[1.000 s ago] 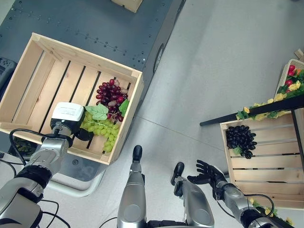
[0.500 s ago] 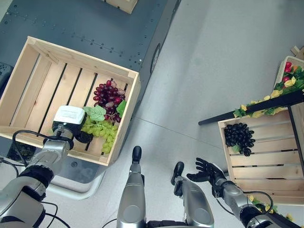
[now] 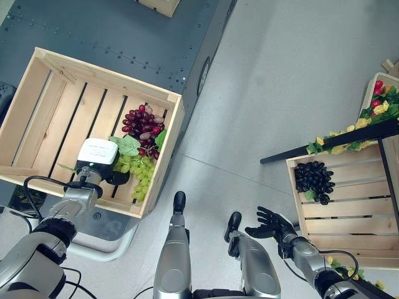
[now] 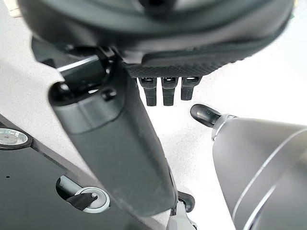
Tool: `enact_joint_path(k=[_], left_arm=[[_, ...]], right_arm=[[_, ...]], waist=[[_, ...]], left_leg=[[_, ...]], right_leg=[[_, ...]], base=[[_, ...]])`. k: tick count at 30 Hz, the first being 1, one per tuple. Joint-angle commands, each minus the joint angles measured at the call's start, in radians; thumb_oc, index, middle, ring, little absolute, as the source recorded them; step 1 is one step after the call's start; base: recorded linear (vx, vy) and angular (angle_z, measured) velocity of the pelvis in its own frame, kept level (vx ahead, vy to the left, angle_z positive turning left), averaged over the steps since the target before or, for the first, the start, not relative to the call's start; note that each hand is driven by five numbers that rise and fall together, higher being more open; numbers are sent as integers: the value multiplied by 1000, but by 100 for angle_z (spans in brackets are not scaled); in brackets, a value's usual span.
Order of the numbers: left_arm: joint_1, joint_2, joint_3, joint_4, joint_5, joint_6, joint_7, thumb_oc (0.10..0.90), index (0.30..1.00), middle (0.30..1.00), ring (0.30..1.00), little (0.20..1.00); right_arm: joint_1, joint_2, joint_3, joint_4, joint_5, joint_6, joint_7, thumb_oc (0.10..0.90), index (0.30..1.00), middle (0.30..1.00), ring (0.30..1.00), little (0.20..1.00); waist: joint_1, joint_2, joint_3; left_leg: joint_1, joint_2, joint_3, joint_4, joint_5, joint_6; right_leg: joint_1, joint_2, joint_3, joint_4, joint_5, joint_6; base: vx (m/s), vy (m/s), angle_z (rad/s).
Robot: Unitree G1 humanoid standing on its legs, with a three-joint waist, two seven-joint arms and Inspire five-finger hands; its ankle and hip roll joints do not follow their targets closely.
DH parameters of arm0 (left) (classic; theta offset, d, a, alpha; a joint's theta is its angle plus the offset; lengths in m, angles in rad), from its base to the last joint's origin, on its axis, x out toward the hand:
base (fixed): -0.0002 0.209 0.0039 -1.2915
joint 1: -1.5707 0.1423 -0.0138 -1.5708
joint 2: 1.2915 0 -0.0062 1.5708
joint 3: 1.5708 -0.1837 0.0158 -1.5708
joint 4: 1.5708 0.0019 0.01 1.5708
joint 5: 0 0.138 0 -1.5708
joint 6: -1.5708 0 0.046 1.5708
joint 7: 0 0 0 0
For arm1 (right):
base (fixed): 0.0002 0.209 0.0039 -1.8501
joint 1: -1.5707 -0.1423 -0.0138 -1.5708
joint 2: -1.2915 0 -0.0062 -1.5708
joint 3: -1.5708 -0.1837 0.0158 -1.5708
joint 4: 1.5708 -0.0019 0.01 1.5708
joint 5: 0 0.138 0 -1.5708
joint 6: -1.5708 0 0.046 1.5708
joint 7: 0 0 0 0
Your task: Pick up the fruits from the basket on one side to the basket on the other side
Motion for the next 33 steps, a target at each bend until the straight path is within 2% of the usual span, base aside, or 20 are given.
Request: enact_joint_path(k=[1,7,13,17,20,25,29,33], left_arm=[[-67,-43,58,-33,-19,-57,81,400,300,300,300,300],[-52,-40,75,-49,-29,-53,86,400,300,300,300,300],[-13,-37,112,-74,-51,-18,139,400,300,300,300,300],[61,-21,202,-121,-94,-9,248,400,300,300,300,300],[141,-19,305,-175,-129,-41,343,400,300,300,300,300],[240,-36,414,-254,-129,-69,447,400,300,300,300,300],[278,-25,459,-300,-78,-54,459,400,300,300,300,300],[289,-7,489,-328,-103,-45,472,400,300,300,300,300]], right_arm=[[14,-56,22,-39,-22,-5,-28,800,900,900,900,900],[21,-55,14,-39,-23,-9,-28,800,900,900,900,900],[35,-49,4,-30,-24,-18,-29,800,900,900,900,900],[60,-51,-10,-39,-20,-26,-38,800,900,900,900,900],[82,-42,-27,-58,-11,-27,-51,800,900,900,900,900],[113,-18,-40,-70,-10,-35,-58,800,900,900,900,900],[129,-6,-47,-70,-23,-37,-49,800,900,900,900,900],[139,-2,-52,-67,-27,-35,-45,800,900,900,900,900]], waist=[[-20,-6,-9],[-17,-3,-14],[-11,4,-22],[4,13,-30],[22,15,-37],[46,10,-49],[55,0,-63],[59,-2,-71]], left_leg=[[15,-98,85,75,-126,52],[22,-99,83,73,-128,52],[38,-103,75,56,-124,51],[55,-110,68,27,-117,50],[56,-115,56,23,-119,51],[74,-115,39,5,-118,50],[94,-112,31,-21,-114,47],[110,-112,23,-44,-111,46]], right_leg=[[-65,78,-20,-5,87,-36],[-59,77,-23,-5,83,-38],[-45,76,-24,-17,85,-37],[-25,74,-30,-42,89,-36],[-18,71,-43,-46,85,-39],[3,69,-55,-56,84,-40],[27,74,-58,-85,92,-36],[44,77,-59,-101,94,-34]], base=[[0,0,0],[0,0,0],[0,0,0],[0,0,0],[-9,-44,3],[17,-46,6],[34,-45,8],[14,-13,1]])
